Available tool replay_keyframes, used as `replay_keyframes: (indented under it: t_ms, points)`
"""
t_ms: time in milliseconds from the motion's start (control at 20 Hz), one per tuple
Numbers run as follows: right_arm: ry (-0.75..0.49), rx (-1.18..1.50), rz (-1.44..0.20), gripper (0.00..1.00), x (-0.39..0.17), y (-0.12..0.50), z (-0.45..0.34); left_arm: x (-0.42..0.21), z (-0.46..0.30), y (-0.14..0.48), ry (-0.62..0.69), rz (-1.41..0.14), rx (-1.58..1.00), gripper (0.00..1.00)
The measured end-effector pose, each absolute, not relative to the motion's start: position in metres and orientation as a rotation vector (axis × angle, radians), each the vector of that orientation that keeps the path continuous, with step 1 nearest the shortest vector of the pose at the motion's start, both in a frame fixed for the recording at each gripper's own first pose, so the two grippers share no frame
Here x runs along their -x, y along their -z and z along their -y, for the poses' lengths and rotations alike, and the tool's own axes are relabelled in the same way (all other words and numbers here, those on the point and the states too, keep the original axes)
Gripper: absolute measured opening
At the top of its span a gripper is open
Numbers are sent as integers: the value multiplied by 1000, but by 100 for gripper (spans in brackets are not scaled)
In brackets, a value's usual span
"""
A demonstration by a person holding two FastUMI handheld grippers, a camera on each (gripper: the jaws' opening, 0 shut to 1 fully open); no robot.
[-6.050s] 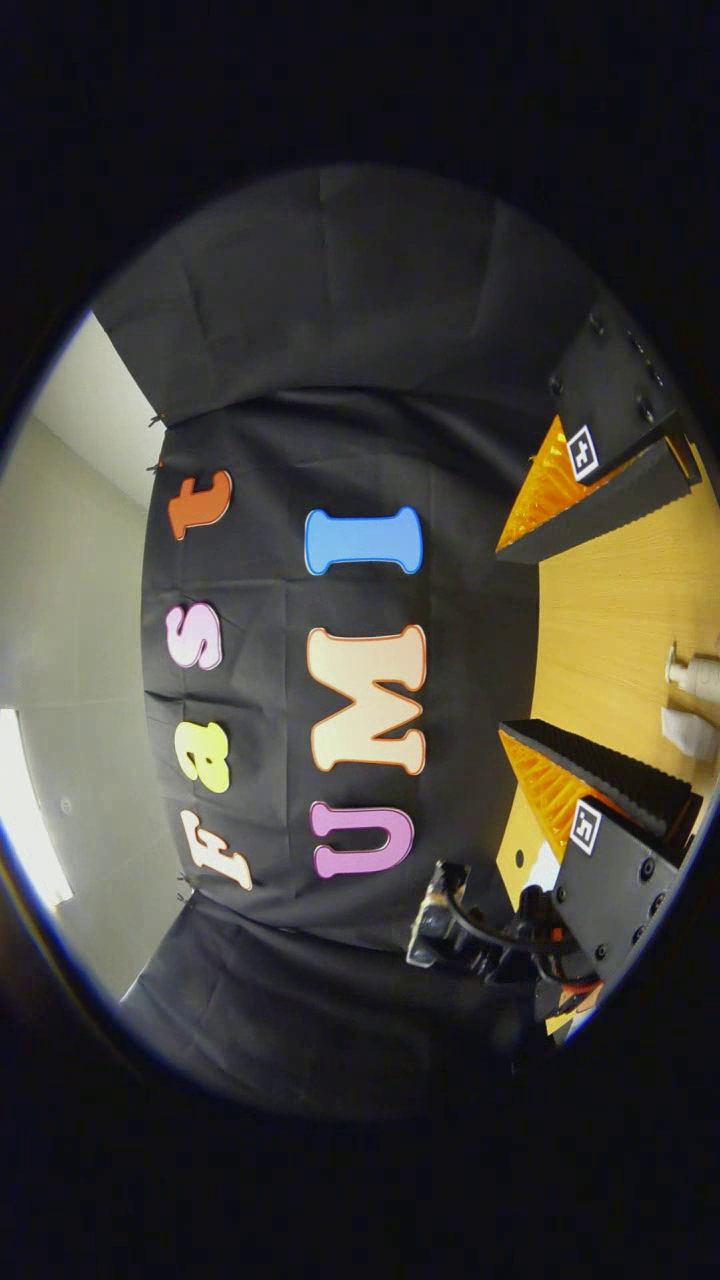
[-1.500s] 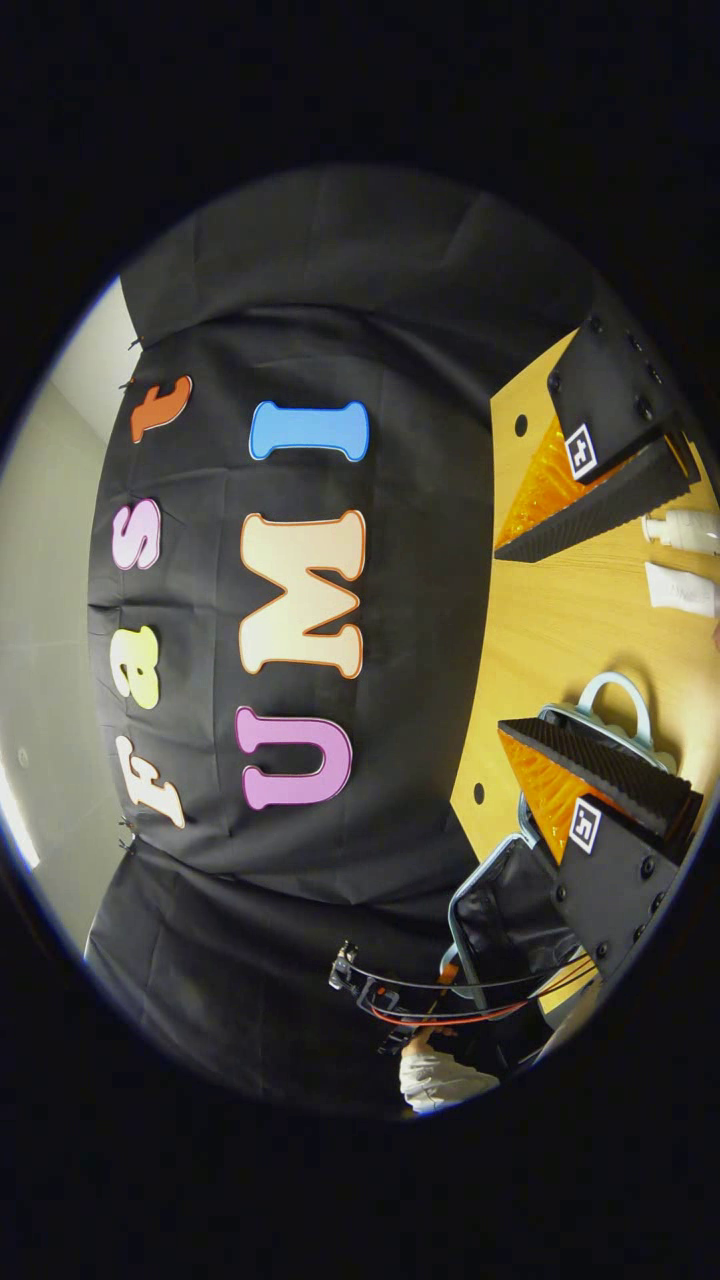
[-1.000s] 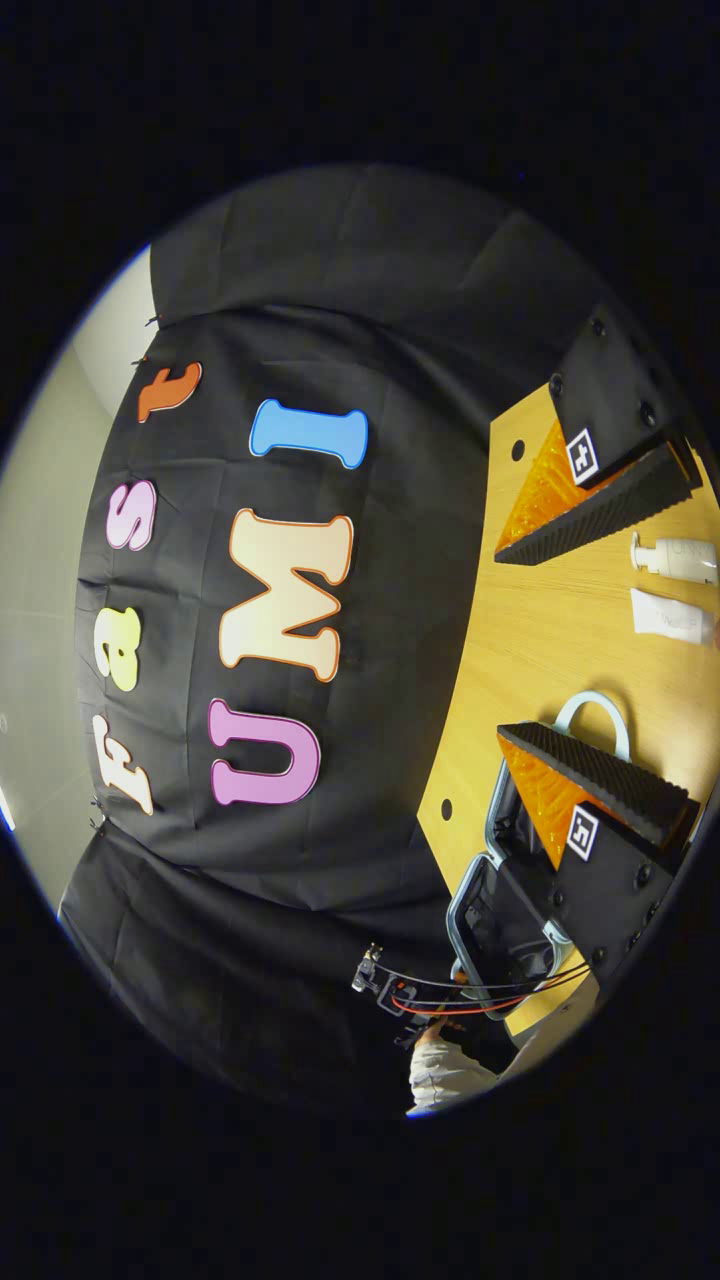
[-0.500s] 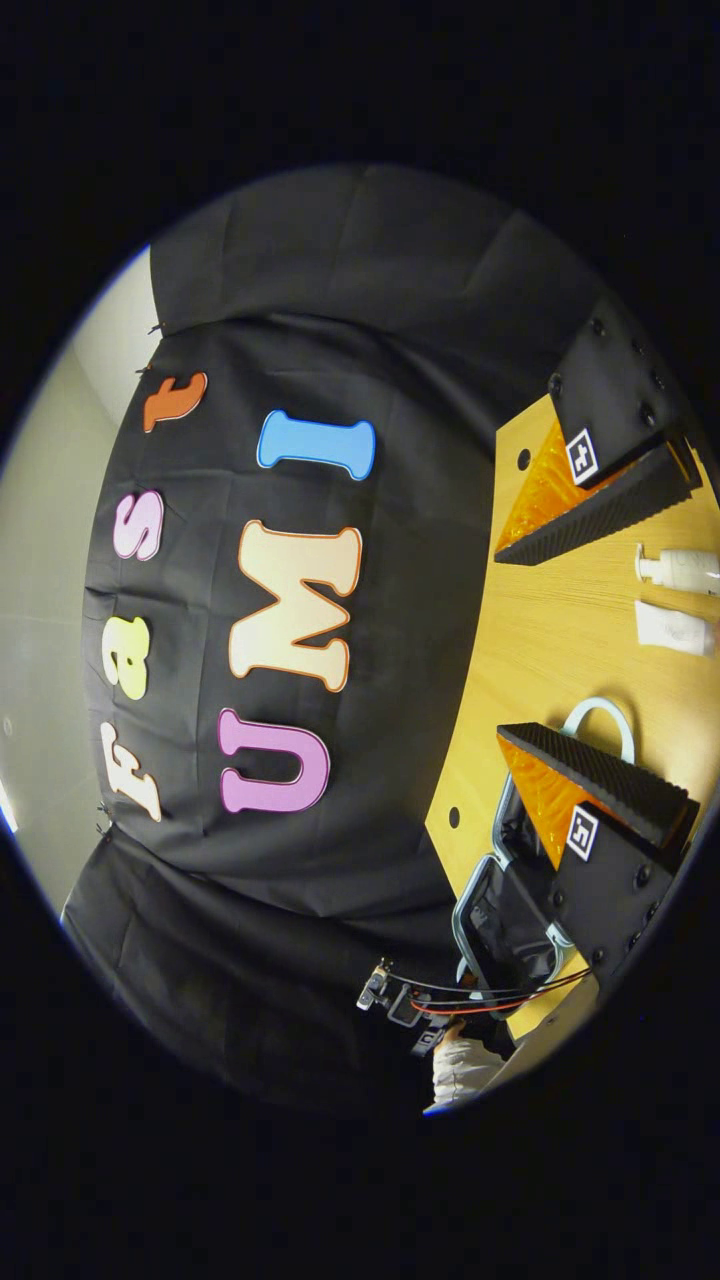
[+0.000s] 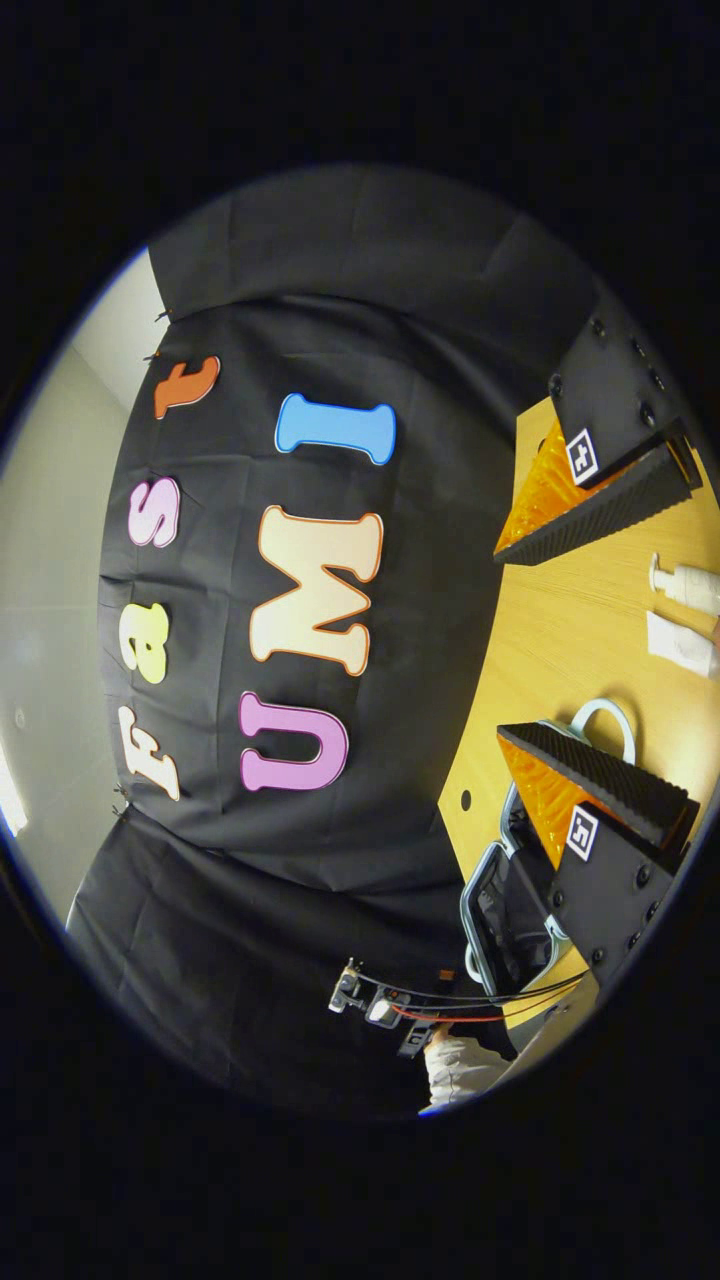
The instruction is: First open the suitcase, pack the skin care products into it, and then close the suitcase.
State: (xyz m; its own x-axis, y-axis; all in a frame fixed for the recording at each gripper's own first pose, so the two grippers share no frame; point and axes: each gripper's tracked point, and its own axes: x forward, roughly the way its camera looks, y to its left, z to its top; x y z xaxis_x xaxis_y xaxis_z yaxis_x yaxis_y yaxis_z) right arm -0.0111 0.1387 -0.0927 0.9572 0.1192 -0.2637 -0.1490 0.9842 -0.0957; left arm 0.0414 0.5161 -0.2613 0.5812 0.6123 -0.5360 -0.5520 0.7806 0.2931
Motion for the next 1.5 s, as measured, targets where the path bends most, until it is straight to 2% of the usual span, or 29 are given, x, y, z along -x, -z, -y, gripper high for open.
replay_keyframes:
  t_ms: [200,500,700,1050,1350,1400,1500]
  points:
    - [-129,64,-230,100,7,82,-119,-51,-446,181,-586,-411,-143,94]
    - [-137,21,-168,100,1,65,-96,-25,-375,96,-420,-242,-118,94]
    - [-123,5,-138,100,-1,57,-74,1,-342,64,-321,-162,-93,94]
    - [-76,-49,-122,100,2,54,-35,41,-267,34,-105,-118,0,94]
    - [-57,-57,-101,100,12,54,-13,45,-188,50,32,-170,117,94]
    - [-56,-58,-102,100,15,54,-11,46,-177,54,48,-181,109,99]
    - [-62,-58,-101,100,19,54,-8,47,-160,61,76,-202,86,94]
